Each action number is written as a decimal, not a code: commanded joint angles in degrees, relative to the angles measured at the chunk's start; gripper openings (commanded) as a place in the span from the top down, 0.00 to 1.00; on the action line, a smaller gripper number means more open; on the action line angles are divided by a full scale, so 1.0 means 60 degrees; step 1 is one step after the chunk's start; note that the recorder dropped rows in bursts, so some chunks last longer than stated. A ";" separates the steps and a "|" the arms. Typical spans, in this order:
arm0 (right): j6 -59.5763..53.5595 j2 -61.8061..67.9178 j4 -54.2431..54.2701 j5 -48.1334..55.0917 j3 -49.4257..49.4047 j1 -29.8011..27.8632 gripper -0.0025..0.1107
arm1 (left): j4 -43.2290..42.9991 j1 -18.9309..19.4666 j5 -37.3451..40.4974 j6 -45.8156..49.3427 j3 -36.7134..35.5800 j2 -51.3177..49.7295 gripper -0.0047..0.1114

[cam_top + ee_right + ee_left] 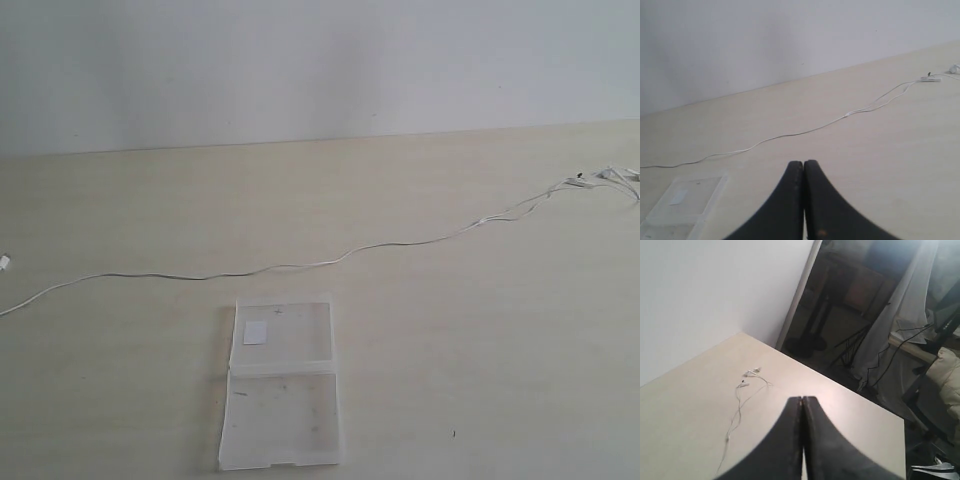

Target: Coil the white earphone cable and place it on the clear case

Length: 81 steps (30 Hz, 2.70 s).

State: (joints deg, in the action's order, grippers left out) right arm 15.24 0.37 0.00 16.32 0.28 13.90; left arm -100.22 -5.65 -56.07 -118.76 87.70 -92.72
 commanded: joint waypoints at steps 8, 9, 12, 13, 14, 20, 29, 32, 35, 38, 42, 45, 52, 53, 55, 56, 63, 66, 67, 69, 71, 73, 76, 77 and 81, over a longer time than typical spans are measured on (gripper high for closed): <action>-0.0007 -0.0061 -0.0060 -0.0029 -0.0046 0.0014 0.97 | 0.0045 -0.0959 0.2472 0.0598 0.0048 0.0469 0.96; -0.0007 -0.0061 -0.0060 -0.0029 -0.0046 0.0014 0.97 | 0.0045 -0.1058 0.2579 0.0598 0.0029 0.0492 0.96; -0.0007 -0.0061 -0.0060 -0.0029 -0.0046 0.0014 0.97 | 0.0045 -0.1284 0.2623 0.0772 -0.0069 0.0585 0.96; -0.0007 -0.0061 -0.0060 -0.0029 -0.0046 0.0014 0.97 | 0.0045 -0.1375 0.2601 0.0772 -0.0192 0.0675 0.96; -0.0007 -0.0061 -0.0060 -0.0029 -0.0046 0.0014 0.97 | 0.0045 -0.1413 0.2601 0.0752 -0.0334 0.0768 0.96; -0.0007 -0.0061 -0.0060 -0.0029 -0.0046 0.0014 0.97 | 0.0046 -0.1463 0.2441 0.3289 -0.1335 0.1338 0.96; -0.0007 -0.0061 -0.0060 -0.0029 -0.0046 0.0014 0.97 | 0.3660 -0.1542 0.2633 0.8514 -0.2647 0.2235 0.96; -0.0007 -0.0061 -0.0060 -0.0029 -0.0046 0.0014 0.97 | 0.5447 -0.1730 0.3676 1.0193 -0.2870 0.2514 0.96; -0.0007 -0.0061 -0.0060 -0.0029 -0.0046 0.0014 0.97 | 0.8234 -0.2156 0.5515 1.2294 -0.2885 0.2576 0.96; -0.0007 -0.0061 -0.0060 -0.0029 -0.0046 0.0014 0.97 | 1.1841 -0.2714 0.7968 1.6224 -0.2885 0.2749 0.96; -0.0007 -0.0061 -0.0060 -0.0029 -0.0046 0.0014 0.97 | 1.3146 -0.2852 1.0391 1.7897 -0.2885 0.2972 0.96; -0.0007 -0.0061 -0.0060 -0.0029 -0.0046 0.0014 0.97 | 1.4102 -0.2852 1.3221 1.7865 -0.2885 0.3022 0.96; -0.0007 -0.0061 -0.0060 -0.0029 -0.0046 0.0014 0.97 | 1.7711 -0.1706 1.5243 2.1475 -0.1600 0.1934 0.96; -0.0007 -0.0061 -0.0060 -0.0029 -0.0046 0.0014 0.97 | 1.9234 -0.1284 1.5956 2.2866 -0.1223 0.1426 0.96; -0.0007 -0.0061 -0.0060 -0.0029 -0.0046 0.0014 0.97 | 2.1508 -0.0576 1.6710 2.5464 -0.0645 0.0432 0.96; -0.0007 -0.0061 -0.0060 -0.0029 -0.0046 0.0014 0.97 | 2.1882 -0.0333 1.7135 2.6035 -0.0334 -0.0123 0.96; -0.0007 -0.0061 -0.0060 -0.0029 -0.0046 0.0014 0.97 | 2.1536 -0.0168 1.8724 2.7791 0.1828 -0.3552 0.96; -0.0007 -0.0061 -0.0060 -0.0029 -0.0046 0.0014 0.97 | 2.1536 -0.0168 1.9020 2.7791 0.2618 -0.4710 0.96; -0.0007 -0.0061 -0.0060 -0.0029 -0.0046 0.0014 0.97 | 2.1593 -0.0176 1.9091 2.7791 0.2877 -0.5074 0.96; -0.0007 -0.0061 -0.0060 -0.0029 -0.0046 0.0014 0.97 | 2.1695 -0.0213 1.9157 2.7808 0.3264 -0.5670 0.96; -0.0007 -0.0061 -0.0060 -0.0029 -0.0046 0.0014 0.97 | 2.1907 -0.0307 1.9176 2.8094 0.3620 -0.6063 0.96; -0.0007 -0.0061 -0.0060 -0.0029 -0.0046 0.0014 0.97 | 2.2202 -0.0494 1.9139 2.8290 0.3884 -0.6349 0.96; -0.0007 -0.0061 -0.0060 -0.0029 -0.0046 0.0014 0.97 | 2.2608 -0.0845 1.8634 2.8356 0.4135 -0.6594 0.96; -0.0007 -0.0061 -0.0060 -0.0029 -0.0046 0.0014 0.97 | 2.2659 -0.0963 1.8390 2.8433 0.4193 -0.6658 0.96; -0.0007 -0.0061 -0.0060 -0.0029 -0.0046 0.0014 0.97 | 2.2784 -0.1551 1.6780 2.8477 0.4359 -0.6812 0.96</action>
State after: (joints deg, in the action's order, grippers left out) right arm 15.24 0.37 0.00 16.32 0.28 13.90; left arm 34.92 -13.14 49.80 51.62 112.81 -133.15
